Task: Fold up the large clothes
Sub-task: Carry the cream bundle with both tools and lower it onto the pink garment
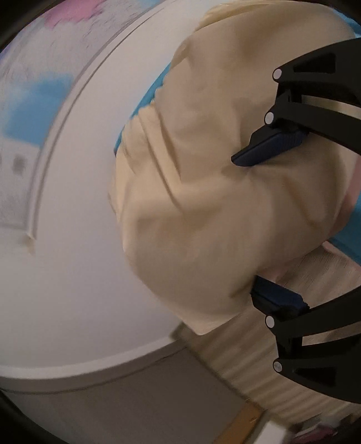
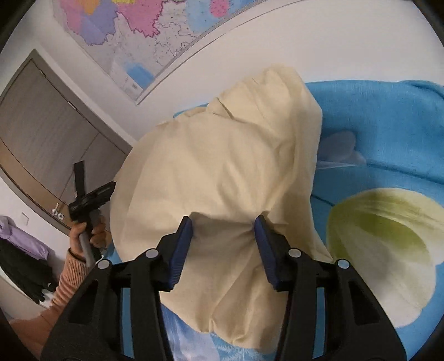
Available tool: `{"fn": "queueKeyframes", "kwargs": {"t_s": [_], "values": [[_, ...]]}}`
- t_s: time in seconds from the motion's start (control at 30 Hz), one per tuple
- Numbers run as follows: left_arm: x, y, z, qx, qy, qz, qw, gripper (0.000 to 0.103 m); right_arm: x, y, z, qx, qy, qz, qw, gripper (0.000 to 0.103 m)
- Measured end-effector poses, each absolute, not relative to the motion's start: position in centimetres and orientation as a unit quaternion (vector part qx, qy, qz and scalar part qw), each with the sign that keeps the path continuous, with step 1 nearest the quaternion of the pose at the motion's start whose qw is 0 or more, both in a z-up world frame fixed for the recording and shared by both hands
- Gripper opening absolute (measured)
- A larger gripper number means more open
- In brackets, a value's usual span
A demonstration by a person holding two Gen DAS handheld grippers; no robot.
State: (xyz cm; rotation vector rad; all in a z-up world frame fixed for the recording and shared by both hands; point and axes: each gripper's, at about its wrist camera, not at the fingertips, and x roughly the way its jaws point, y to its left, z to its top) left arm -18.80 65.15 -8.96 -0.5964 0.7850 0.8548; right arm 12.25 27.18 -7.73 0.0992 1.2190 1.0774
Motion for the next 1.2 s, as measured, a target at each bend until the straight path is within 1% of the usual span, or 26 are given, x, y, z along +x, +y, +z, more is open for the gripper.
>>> {"fn": "queueKeyframes", "kwargs": {"t_s": [0.07, 0.1, 0.27, 0.4, 0.53, 0.7, 0.8, 0.83, 0.9, 0.93, 0.97, 1.0, 1.03, 1.1, 1.13, 1.2], "values": [[-19.2, 65.2, -8.7, -0.283, 0.357, 0.405, 0.793, 0.074, 11.8, 26.9, -6.3, 0.029, 0.529, 0.484, 0.696, 0.051], [-19.2, 64.9, -8.2, -0.275, 0.352, 0.41, 0.795, 0.072, 11.3, 26.3, -5.6, 0.026, 0.52, 0.488, 0.701, 0.054], [-19.5, 60.6, -4.9, -0.218, 0.313, 0.4, 0.833, 0.072, 9.5, 28.0, -2.6, -0.013, 0.459, 0.508, 0.729, 0.055], [-18.5, 56.6, -2.8, -0.182, 0.295, 0.352, 0.869, 0.076, 8.1, 29.7, -2.2, -0.051, 0.43, 0.519, 0.737, 0.058], [-16.5, 52.9, -2.4, -0.163, 0.3, 0.302, 0.89, 0.077, 8.6, 31.2, -4.2, -0.051, 0.447, 0.508, 0.734, 0.058], [-15.2, 48.9, -3.2, -0.137, 0.312, 0.279, 0.898, 0.077, 9.0, 29.6, -6.6, -0.034, 0.477, 0.501, 0.721, 0.058], [-14.6, 47.4, -3.8, -0.119, 0.313, 0.274, 0.902, 0.077, 8.8, 28.7, -6.4, -0.03, 0.481, 0.497, 0.722, 0.058], [-14.4, 47.0, -3.9, -0.111, 0.314, 0.278, 0.901, 0.077, 8.6, 28.4, -6.0, -0.029, 0.476, 0.499, 0.723, 0.06], [-13.9, 46.9, -4.1, -0.11, 0.316, 0.271, 0.902, 0.077, 8.1, 27.9, -5.4, -0.027, 0.463, 0.502, 0.73, 0.06], [-14.0, 46.8, -4.2, -0.112, 0.317, 0.266, 0.903, 0.079, 7.7, 27.5, -4.9, -0.028, 0.45, 0.506, 0.735, 0.06], [-13.8, 46.7, -4.3, -0.11, 0.318, 0.267, 0.903, 0.08, 7.6, 27.4, -4.7, -0.029, 0.444, 0.509, 0.737, 0.061], [-13.5, 46.6, -4.5, -0.108, 0.32, 0.268, 0.902, 0.081, 7.6, 27.2, -4.8, -0.026, 0.442, 0.511, 0.737, 0.065], [-13.4, 46.6, -4.7, -0.107, 0.323, 0.269, 0.901, 0.082, 7.8, 27.1, -5.1, -0.021, 0.445, 0.506, 0.738, 0.066], [-13.1, 46.6, -5.1, -0.109, 0.329, 0.27, 0.898, 0.083, 8.9, 26.5, -6.7, -0.006, 0.469, 0.491, 0.734, 0.066], [-13.0, 46.5, -5.3, -0.108, 0.331, 0.27, 0.898, 0.084, 9.8, 26.2, -8.0, 0.019, 0.496, 0.486, 0.719, 0.068], [-12.9, 46.3, -5.4, -0.103, 0.334, 0.275, 0.896, 0.084, 10.4, 26.0, -9.1, 0.044, 0.518, 0.488, 0.701, 0.068]]}}
